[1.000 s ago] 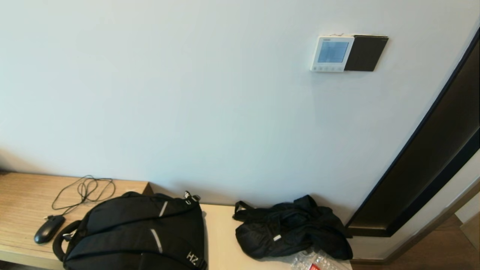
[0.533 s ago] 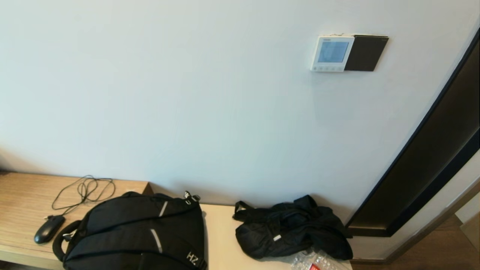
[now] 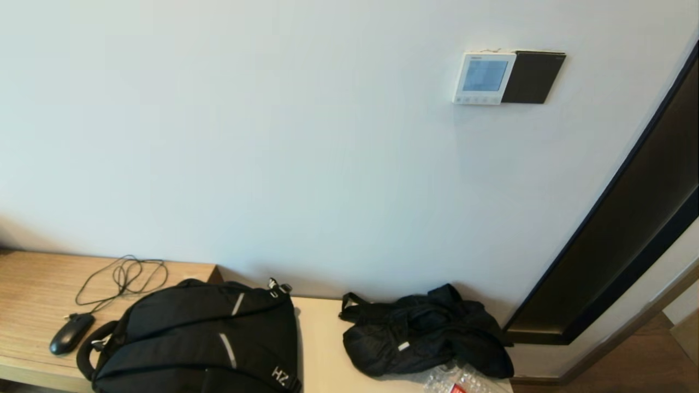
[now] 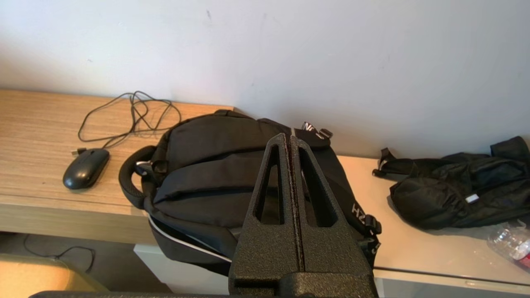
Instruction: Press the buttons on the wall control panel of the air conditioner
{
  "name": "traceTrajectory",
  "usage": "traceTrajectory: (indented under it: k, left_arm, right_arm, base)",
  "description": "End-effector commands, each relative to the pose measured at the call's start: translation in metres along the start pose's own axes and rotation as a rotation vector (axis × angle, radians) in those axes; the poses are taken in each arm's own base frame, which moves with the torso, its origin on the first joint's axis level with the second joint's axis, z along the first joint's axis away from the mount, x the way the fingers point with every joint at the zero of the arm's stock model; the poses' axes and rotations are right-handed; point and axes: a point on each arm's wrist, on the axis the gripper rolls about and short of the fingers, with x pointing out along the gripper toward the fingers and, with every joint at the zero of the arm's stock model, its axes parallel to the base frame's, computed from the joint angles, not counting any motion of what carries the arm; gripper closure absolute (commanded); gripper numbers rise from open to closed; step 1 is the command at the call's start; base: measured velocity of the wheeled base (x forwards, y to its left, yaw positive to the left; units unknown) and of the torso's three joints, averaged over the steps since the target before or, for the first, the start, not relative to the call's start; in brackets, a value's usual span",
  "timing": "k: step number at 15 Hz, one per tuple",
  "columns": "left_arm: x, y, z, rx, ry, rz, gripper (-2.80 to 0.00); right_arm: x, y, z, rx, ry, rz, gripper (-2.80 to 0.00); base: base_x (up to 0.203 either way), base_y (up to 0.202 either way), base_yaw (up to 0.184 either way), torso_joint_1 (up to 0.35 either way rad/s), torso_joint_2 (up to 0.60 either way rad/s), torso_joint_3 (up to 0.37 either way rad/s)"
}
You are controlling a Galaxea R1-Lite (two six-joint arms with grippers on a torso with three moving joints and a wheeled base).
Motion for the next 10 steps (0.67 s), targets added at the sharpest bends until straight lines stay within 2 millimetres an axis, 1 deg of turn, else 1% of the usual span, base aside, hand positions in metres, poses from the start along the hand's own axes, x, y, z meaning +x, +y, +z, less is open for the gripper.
traceTrajectory:
  k: [1,4,10]
  left_arm:
    - [0.0000,0.0000,-0.0001,-0.001,0.000,0.001,0.00]
    - [0.0000,0.0000,-0.0001,-0.001,0.000,0.001,0.00]
    - [0.0000,0.0000,-0.0001,-0.001,0.000,0.001,0.00]
  right_arm:
    - [0.0001,0.0002,-0.0014,0.014,0.000,0.000,0.00]
    - [0.0002,-0.0003,-0.0014,0.089,-0.002,-0.018,0.00]
    - [0.0002,-0.0003,-0.0012,0.098,-0.003,-0.020,0.00]
  base:
    - [0.000,0.000,0.000,0.000,0.00,0.000]
    - [0.000,0.000,0.000,0.000,0.00,0.000]
    - [0.000,0.000,0.000,0.000,0.00,0.000]
